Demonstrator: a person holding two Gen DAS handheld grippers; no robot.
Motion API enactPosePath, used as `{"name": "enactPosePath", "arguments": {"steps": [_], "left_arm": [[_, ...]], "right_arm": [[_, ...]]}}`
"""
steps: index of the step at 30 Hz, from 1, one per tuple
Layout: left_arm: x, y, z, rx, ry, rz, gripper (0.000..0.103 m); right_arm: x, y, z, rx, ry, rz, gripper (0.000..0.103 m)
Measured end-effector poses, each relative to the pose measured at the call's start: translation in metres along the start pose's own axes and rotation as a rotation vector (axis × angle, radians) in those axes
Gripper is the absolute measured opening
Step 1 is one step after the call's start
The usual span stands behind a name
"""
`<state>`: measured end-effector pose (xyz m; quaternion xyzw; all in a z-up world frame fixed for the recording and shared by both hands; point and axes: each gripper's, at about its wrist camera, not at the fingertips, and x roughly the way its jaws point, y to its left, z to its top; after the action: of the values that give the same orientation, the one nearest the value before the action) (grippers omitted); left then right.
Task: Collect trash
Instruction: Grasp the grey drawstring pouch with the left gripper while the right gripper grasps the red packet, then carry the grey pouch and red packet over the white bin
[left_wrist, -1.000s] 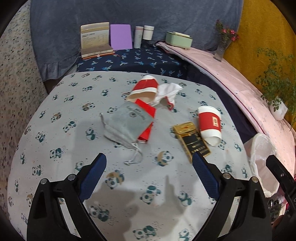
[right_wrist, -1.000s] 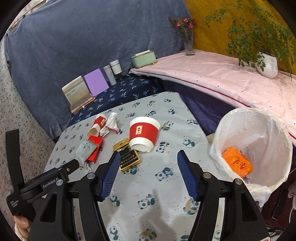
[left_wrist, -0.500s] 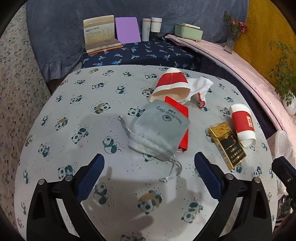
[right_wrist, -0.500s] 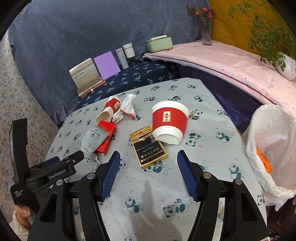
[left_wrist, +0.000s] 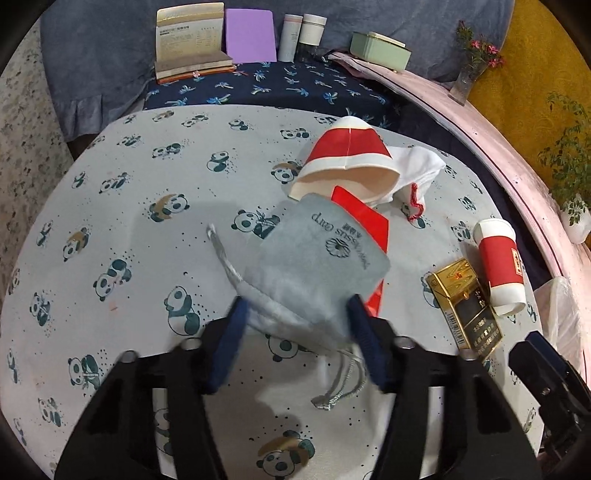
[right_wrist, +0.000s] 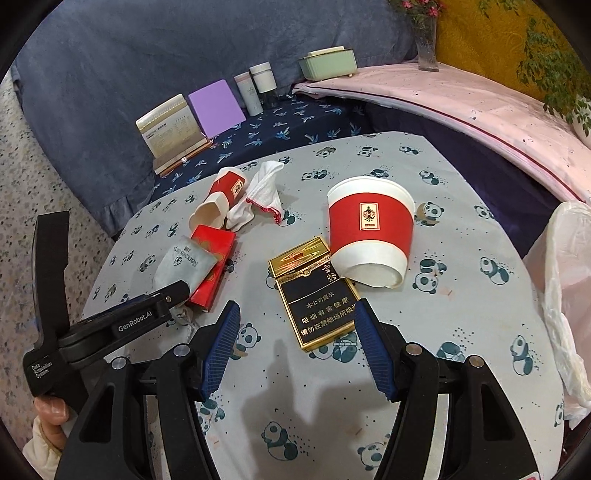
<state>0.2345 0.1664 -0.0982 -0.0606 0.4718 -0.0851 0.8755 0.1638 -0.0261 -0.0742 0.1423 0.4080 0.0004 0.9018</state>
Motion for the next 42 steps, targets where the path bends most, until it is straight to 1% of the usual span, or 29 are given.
{"name": "enactPosePath", "arguments": {"steps": [1,3,4,8,11,16,19,23,26,31,34,36,38,39,41,42], "left_arm": [[-0.001,-0.001,-0.001,0.006,0.004,-0.012,0.023],[-0.004,-0.002,-0.002,0.011,0.008,-0.018,0.009],[-0.008,-0.002,-0.003,0.009,-0.003,-0.02,0.007],[-0.026,0.007,-0.006,-0.031,-0.02,-0.054,0.006],[-0.036,0.015,-0.009,-0.05,-0.037,-0.025,0.006],[-0.044,0.043,-0.01,-0.129,-0.033,0.006,0.006],[-0.047,0.054,-0.01,-0.15,-0.04,0.034,0.006],[-0.048,0.067,-0.009,-0.168,-0.04,0.049,0.006],[-0.049,0.073,-0.008,-0.179,-0.043,0.051,0.006],[-0.046,0.082,-0.008,-0.192,-0.042,0.051,0.006],[-0.044,0.084,-0.009,-0.196,-0.036,0.044,0.006],[-0.043,0.083,-0.01,-0.193,-0.033,0.038,0.006],[-0.042,0.08,-0.011,-0.188,-0.03,0.031,0.006],[-0.042,0.079,-0.011,-0.184,-0.029,0.027,0.006],[-0.042,0.073,-0.012,-0.176,-0.028,0.017,0.006],[-0.042,0.071,-0.012,-0.173,-0.027,0.012,0.006]], "right_arm": [[0.002,0.001,0.0,-0.001,0.003,0.001,0.062],[0.005,0.003,0.0,-0.003,0.008,0.003,0.062],[0.007,0.005,0.0,-0.005,0.011,0.006,0.062],[0.011,0.015,0.0,-0.012,0.015,0.02,0.062],[0.016,0.025,0.001,-0.021,0.021,0.037,0.062],[0.029,0.044,0.005,-0.027,0.034,0.069,0.062],[0.043,0.058,0.01,-0.013,0.049,0.096,0.062],[0.058,0.078,0.017,-0.002,0.056,0.1,0.062],[0.071,0.096,0.021,-0.005,0.065,0.083,0.062],[0.089,0.114,0.02,-0.005,0.082,0.03,0.074],[0.099,0.117,0.015,-0.017,0.094,-0.007,0.074],[0.102,0.113,0.013,-0.015,0.098,-0.016,0.07],[0.102,0.108,0.011,-0.016,0.104,-0.023,0.055],[0.101,0.105,0.01,-0.016,0.101,-0.024,0.052],[0.095,0.097,0.009,-0.007,0.096,-0.025,0.035],[0.094,0.095,0.009,-0.005,0.094,-0.025,0.03]]}}
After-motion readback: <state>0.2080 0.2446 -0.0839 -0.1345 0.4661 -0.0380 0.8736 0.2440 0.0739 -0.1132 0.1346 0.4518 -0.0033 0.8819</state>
